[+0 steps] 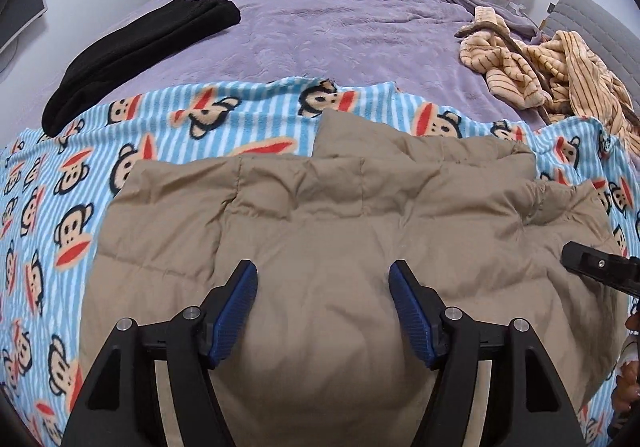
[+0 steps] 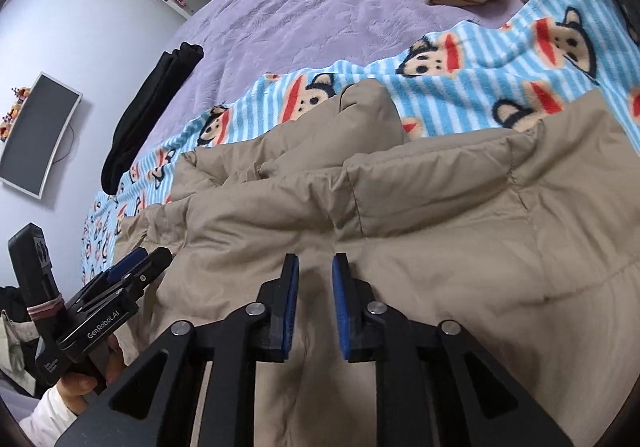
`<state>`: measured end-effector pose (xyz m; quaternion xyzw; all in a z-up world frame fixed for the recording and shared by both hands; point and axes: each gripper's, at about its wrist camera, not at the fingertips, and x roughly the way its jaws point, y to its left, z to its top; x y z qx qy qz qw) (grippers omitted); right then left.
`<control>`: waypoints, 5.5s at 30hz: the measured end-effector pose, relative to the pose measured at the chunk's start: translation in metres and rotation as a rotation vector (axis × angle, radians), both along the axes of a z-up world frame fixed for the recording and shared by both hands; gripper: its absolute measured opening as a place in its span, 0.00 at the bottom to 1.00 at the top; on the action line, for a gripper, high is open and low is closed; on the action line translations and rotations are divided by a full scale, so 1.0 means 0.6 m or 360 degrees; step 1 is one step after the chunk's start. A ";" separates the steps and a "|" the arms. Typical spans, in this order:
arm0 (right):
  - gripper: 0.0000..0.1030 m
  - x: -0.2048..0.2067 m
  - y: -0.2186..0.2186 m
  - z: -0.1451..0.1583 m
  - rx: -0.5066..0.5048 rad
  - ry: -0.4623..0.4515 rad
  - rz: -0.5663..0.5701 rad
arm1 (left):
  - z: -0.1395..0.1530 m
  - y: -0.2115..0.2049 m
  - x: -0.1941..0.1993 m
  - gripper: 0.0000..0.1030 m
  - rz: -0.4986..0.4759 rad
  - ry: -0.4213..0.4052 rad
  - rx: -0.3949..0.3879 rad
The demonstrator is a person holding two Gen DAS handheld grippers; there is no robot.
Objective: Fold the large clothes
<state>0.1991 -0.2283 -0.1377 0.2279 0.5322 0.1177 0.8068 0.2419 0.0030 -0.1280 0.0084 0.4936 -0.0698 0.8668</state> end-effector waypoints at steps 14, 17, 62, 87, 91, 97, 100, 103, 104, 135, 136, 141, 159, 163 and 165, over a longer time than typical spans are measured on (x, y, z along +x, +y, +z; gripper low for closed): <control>0.54 -0.223 -0.043 0.032 0.0096 0.0080 -0.0167 | -0.008 0.060 -0.177 0.96 0.0154 0.0197 -0.0022; 0.54 -0.257 -0.046 0.030 0.0100 0.0102 -0.0214 | -0.014 0.066 -0.196 0.96 0.0158 0.0230 -0.0015; 1.00 -0.318 -0.101 -0.089 0.0689 0.0316 -0.0683 | -0.150 0.240 -0.232 0.99 0.0536 0.0588 -0.1191; 0.29 -0.238 -0.112 -0.143 0.0981 0.0305 -0.0742 | -0.037 0.201 -0.150 0.20 0.0528 0.0061 -0.0585; 0.26 -0.259 -0.112 -0.122 0.0978 0.0284 -0.0662 | -0.010 0.206 -0.192 0.19 0.0535 0.0029 -0.0586; 0.26 -0.323 -0.110 -0.114 0.0983 0.0337 -0.0551 | -0.012 0.221 -0.308 0.19 0.0534 0.0077 -0.0573; 0.26 -0.361 -0.111 -0.117 0.0985 0.0379 -0.0533 | -0.028 0.229 -0.375 0.20 0.0532 0.0169 -0.0576; 0.26 -0.413 -0.109 -0.121 0.0992 0.0425 -0.0533 | -0.046 0.245 -0.433 0.20 0.0520 0.0244 -0.0618; 0.26 -0.436 -0.107 -0.123 0.0999 0.0436 -0.0540 | -0.054 0.251 -0.448 0.20 0.0505 0.0267 -0.0627; 0.73 -0.597 -0.025 -0.019 0.0315 0.0470 -0.0523 | -0.009 0.317 -0.577 0.48 0.0353 0.0402 -0.0138; 0.75 -0.599 -0.021 -0.019 0.0306 0.0467 -0.0497 | -0.004 0.310 -0.582 0.48 0.0321 0.0404 -0.0132; 0.79 -0.595 0.031 0.000 0.0168 0.0445 -0.0358 | 0.020 0.285 -0.601 0.48 0.0185 0.0390 -0.0081; 0.96 -0.601 0.145 0.068 -0.0059 0.0359 -0.0138 | 0.064 0.284 -0.635 0.98 0.0129 0.0304 -0.0057; 1.00 -0.605 0.153 0.080 -0.0106 0.0341 -0.0148 | 0.072 0.278 -0.637 0.98 0.0105 0.0312 -0.0049; 1.00 -0.605 0.156 0.086 -0.0129 0.0325 -0.0152 | 0.077 0.276 -0.637 0.98 0.0098 0.0319 -0.0042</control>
